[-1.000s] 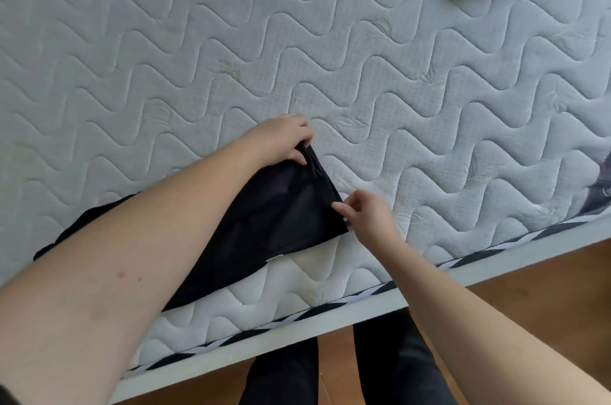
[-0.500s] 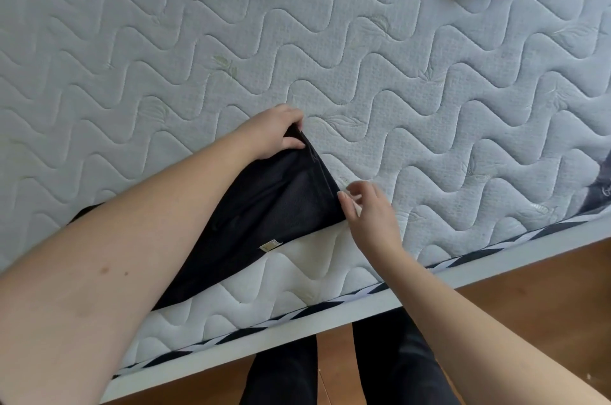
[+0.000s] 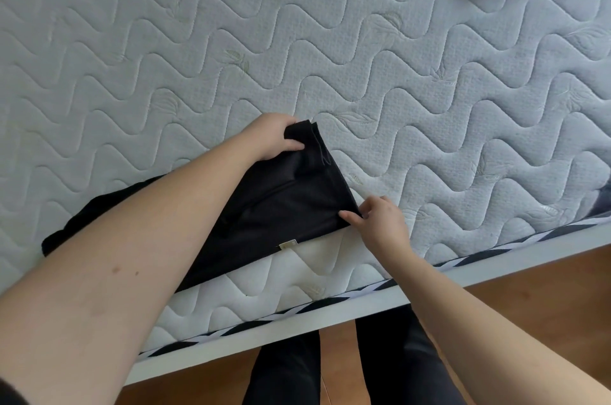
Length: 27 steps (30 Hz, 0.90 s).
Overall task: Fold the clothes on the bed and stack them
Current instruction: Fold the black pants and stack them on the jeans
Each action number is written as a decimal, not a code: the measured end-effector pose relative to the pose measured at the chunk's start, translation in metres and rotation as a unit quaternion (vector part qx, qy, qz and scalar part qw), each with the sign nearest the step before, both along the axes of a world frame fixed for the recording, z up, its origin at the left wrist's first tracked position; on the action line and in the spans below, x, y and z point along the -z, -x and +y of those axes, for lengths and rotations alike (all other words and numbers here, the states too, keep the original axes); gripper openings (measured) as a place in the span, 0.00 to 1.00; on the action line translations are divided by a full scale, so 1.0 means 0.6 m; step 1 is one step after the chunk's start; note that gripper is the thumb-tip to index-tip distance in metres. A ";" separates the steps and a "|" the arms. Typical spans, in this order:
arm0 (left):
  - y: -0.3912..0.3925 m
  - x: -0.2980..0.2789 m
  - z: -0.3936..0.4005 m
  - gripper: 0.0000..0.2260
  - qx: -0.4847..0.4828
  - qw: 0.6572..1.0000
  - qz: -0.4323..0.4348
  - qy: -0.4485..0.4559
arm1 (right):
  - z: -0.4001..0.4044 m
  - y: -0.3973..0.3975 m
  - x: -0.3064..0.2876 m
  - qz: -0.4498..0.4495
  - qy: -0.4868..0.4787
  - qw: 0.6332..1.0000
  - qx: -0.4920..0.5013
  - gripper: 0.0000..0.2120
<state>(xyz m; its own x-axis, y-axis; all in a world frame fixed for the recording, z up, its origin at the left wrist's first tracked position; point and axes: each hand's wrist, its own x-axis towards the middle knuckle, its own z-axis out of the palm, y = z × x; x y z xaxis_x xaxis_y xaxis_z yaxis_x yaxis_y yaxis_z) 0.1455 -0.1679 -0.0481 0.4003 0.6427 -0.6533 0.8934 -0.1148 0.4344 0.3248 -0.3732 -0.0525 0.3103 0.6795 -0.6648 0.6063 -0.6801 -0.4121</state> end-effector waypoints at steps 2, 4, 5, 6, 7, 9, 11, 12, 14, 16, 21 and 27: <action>0.002 0.004 -0.004 0.07 -0.033 0.999 -0.032 -0.021 | -0.001 -0.004 0.004 -0.009 0.010 1.000 0.020 0.17; 0.002 0.012 -0.012 0.07 -0.058 0.996 -0.053 -0.045 | 0.001 0.000 0.007 -0.030 0.006 0.999 0.022 0.16; -0.001 0.015 -0.015 0.08 -0.073 0.994 -0.056 -0.053 | 0.003 0.001 0.008 -0.038 -0.001 0.999 0.025 0.15; -0.003 0.017 -0.018 0.10 -0.087 0.993 -0.053 -0.060 | 0.005 0.002 0.008 -0.039 -0.009 0.999 0.032 0.15; -0.004 0.018 -0.021 0.11 -0.096 0.992 -0.049 -0.063 | 0.006 0.005 0.008 -0.030 -0.018 0.999 0.040 0.15; -0.009 0.018 -0.024 0.14 -0.092 0.993 -0.047 -0.059 | 0.011 0.010 0.007 0.004 -0.048 0.998 0.050 0.18; -0.017 0.016 -0.026 0.18 -0.062 0.996 -0.035 -0.055 | 0.019 0.017 0.007 0.026 -0.078 0.996 0.032 0.22; -0.020 0.015 -0.027 0.20 -0.045 0.997 -0.020 -0.059 | 0.024 0.020 0.006 0.032 -0.085 0.996 0.021 0.23; -0.027 0.016 -0.030 0.22 -0.017 0.995 0.017 -0.094 | 0.038 0.026 0.006 0.048 -0.087 0.995 0.025 0.23; -0.027 0.016 -0.040 0.24 -0.008 0.985 0.044 -0.168 | 0.056 0.031 0.007 0.060 -0.093 0.993 0.037 0.23; 0.002 0.012 -0.098 0.23 -0.099 0.960 0.008 -0.262 | 0.114 0.044 0.007 0.087 -0.097 0.991 0.042 0.28; 0.110 0.012 -0.172 0.19 -0.158 0.932 0.023 -0.326 | 0.178 0.057 0.008 0.085 -0.089 0.992 0.013 0.32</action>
<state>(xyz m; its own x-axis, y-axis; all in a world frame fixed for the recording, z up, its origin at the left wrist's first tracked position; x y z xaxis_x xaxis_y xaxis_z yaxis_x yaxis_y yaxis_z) 0.0795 -0.2713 -0.0554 0.1046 0.9900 -0.0943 0.9429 -0.0685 0.3258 0.2905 -0.2661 -0.0576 0.2225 0.7838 -0.5798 0.5016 -0.6020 -0.6213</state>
